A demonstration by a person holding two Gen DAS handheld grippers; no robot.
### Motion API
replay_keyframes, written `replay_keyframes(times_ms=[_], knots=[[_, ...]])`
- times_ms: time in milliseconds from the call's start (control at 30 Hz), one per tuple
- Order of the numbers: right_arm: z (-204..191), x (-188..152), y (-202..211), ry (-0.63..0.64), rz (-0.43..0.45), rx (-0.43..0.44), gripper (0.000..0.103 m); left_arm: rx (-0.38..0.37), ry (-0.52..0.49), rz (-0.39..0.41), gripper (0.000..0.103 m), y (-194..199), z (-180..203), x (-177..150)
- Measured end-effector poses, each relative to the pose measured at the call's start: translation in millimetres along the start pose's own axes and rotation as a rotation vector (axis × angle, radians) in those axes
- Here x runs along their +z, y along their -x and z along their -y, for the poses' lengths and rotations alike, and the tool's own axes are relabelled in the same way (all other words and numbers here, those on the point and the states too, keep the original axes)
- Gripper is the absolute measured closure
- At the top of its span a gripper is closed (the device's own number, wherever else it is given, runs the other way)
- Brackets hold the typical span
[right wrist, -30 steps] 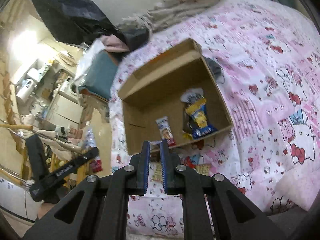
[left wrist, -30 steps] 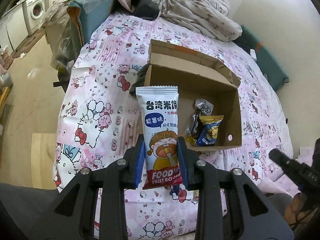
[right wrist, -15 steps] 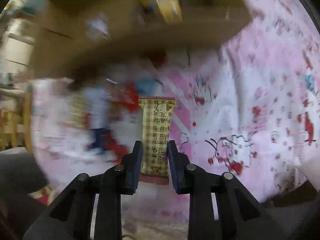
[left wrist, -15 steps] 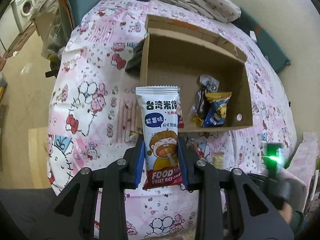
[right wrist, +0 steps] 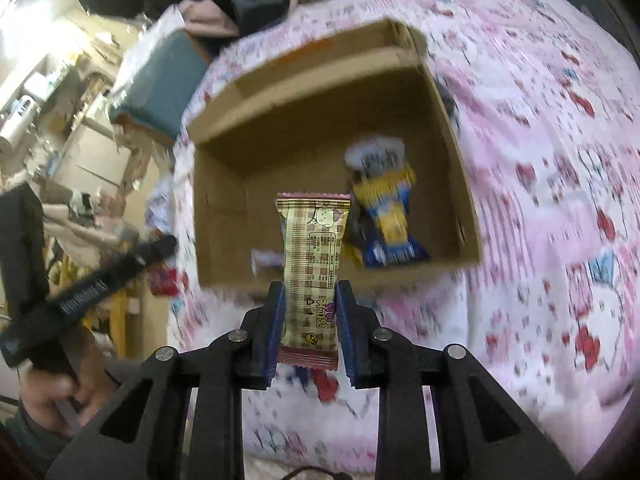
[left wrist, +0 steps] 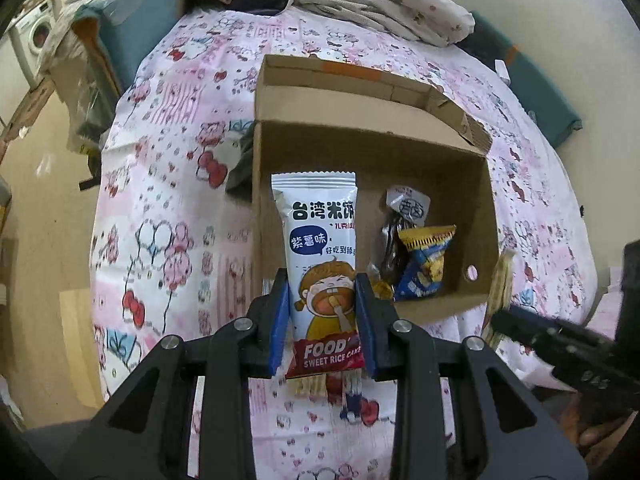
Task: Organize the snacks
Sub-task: 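Carry both bars over the box and open both grippers to drop them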
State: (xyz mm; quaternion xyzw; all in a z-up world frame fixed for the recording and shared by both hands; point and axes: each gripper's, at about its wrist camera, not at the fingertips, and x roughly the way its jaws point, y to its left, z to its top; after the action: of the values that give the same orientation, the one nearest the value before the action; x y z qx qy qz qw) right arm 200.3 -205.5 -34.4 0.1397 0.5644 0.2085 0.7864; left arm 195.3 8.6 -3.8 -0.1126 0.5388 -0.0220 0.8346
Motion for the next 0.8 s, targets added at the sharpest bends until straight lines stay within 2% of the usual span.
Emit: replay_keyframes(times_ms=[67,133,200,300,400,500,600,667,800], knots=[[-8.1,10.5,-1.0,0.031,0.054,0.014,0.076,-0.011,-0.036,0.003,0.076,-9.4,7.3,7.0],[-10.5,16.6,-1.1,0.044,0.101,0.016,0.076,0.005,-0.072,0.038,0.076,-16.6,12.3,11.6],[-0.5,18.4,-11.8,0.025,0.140,0.044,0.076,0.002,-0.087,0.046,0.076,-25.1,13.2,11.5],[13.2,16.6,-23.0,-0.021,0.128,0.049,0.076,-0.038,-0.076,0.025,0.076,-33.5,8.1,9.4],[19.3,20.8,-28.1,-0.035,0.121,0.042,0.076,-0.027,-0.088,0.053,0.076,-36.7,7.2,11.2],[23.1,22.2,-35.5,-0.034,0.116,0.024,0.076,-0.036,-0.057,0.062,0.076,-41.4,3.9,13.1],[26.3,19.7,-42.2,-0.065,0.092,0.038,0.076,-0.046,-0.078,0.058,0.076,-40.9,5.4,11.1],[25.1,19.1,-45.4,-0.060,0.081,0.037,0.076,-0.030,-0.099,0.088,0.076,-36.3,6.6,10.8],[23.8,20.0,-50.8,-0.062,0.067,0.048,0.076,-0.043,-0.087,0.097,0.076,-38.5,5.7,14.3]])
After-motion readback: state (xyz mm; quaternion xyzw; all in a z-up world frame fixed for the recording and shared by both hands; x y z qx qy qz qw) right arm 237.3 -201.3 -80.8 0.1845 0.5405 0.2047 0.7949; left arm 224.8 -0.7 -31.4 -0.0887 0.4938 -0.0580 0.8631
